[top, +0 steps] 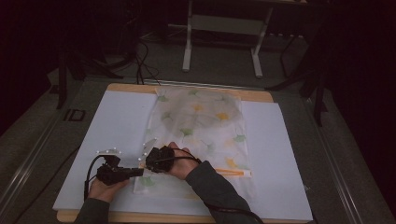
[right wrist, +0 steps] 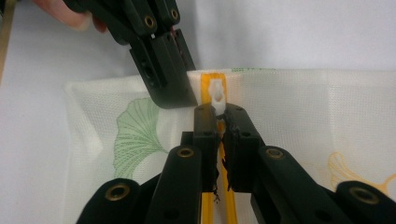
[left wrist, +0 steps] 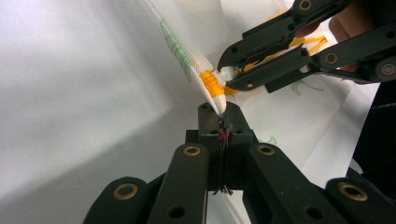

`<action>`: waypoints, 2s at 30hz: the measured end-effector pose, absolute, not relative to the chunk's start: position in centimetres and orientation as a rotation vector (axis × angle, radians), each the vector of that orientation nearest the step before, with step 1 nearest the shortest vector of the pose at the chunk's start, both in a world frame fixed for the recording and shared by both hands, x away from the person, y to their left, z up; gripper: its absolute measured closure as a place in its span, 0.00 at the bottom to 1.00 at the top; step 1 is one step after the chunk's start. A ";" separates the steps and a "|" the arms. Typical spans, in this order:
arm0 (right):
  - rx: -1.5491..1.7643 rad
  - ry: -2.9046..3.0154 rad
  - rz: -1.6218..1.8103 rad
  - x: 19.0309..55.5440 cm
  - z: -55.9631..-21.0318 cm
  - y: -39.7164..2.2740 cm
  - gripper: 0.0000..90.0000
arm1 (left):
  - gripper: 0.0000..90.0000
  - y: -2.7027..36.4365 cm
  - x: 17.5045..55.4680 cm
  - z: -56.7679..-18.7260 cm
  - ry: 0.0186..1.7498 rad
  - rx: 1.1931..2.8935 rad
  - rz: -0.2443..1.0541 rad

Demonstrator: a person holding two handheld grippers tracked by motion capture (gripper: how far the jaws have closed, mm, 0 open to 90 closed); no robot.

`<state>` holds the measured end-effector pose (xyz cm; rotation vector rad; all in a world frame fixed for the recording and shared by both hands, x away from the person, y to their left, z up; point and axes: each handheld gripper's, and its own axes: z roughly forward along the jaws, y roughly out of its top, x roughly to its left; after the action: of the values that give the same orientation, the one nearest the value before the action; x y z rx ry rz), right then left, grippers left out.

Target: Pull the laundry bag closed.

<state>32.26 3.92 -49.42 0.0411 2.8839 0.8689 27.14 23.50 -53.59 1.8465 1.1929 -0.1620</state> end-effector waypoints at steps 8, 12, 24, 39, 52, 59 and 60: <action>0.045 2.884 0.864 32.2 -49.6 3.8 0.94 | 0.99 23.6 27.1 -53.5 1.189 1.835 -0.169; 0.045 2.884 0.857 32.1 -49.6 3.7 0.94 | 0.99 23.6 27.1 -53.5 1.188 1.834 -0.170; 0.045 2.883 0.847 32.0 -49.6 3.4 0.94 | 0.99 23.6 27.1 -53.5 1.186 1.822 -0.175; 0.049 2.867 0.808 31.8 -50.1 2.9 0.94 | 0.99 23.9 27.1 -53.4 1.182 1.805 -0.178; 0.055 2.852 0.790 31.5 -49.9 2.1 0.94 | 0.99 23.9 27.0 -53.5 1.180 1.814 -0.169; 0.061 2.849 0.783 31.4 -49.8 1.7 0.94 | 0.99 23.9 27.0 -53.5 1.180 1.813 -0.170; 0.065 2.850 0.781 31.3 -49.8 1.6 0.94 | 0.99 23.9 27.0 -53.5 1.179 1.816 -0.169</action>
<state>31.33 1.65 -49.79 0.0649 2.8502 0.7806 27.04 23.88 -53.53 1.8159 1.1789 -0.1691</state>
